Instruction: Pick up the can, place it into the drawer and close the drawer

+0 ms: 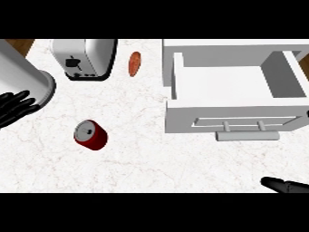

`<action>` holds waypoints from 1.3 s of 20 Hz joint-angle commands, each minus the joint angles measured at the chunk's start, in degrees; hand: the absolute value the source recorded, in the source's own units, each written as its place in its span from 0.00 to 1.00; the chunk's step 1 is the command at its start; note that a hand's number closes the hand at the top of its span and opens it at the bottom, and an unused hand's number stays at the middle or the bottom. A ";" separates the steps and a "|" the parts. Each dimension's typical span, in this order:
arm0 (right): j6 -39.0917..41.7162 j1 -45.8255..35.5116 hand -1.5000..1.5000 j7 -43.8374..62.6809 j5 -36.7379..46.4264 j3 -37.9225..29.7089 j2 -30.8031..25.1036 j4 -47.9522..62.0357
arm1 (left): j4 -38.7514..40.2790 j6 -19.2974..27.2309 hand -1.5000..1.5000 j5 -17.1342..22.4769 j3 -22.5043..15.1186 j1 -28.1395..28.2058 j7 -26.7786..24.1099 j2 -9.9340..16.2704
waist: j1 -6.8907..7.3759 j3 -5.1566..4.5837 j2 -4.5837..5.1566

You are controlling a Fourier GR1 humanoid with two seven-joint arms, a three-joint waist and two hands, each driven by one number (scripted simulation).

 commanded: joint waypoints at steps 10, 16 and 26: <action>11.39 9.01 0.00 -4.79 -12.40 -13.47 -4.37 0.16 | 7.34 -2.04 0.00 15.31 0.85 -1.98 8.96 7.53 | 0.68 0.08 -0.23; 13.96 14.03 0.00 -6.63 -13.75 -13.79 -1.58 -2.84 | 14.64 -0.59 0.00 22.70 -3.29 -6.86 14.07 7.79 | -0.09 0.04 -0.16; 17.77 11.87 0.00 -7.67 -14.91 -18.08 -1.11 1.74 | 13.20 2.58 0.00 25.96 -5.45 -7.91 22.75 4.39 | 0.62 0.03 -0.14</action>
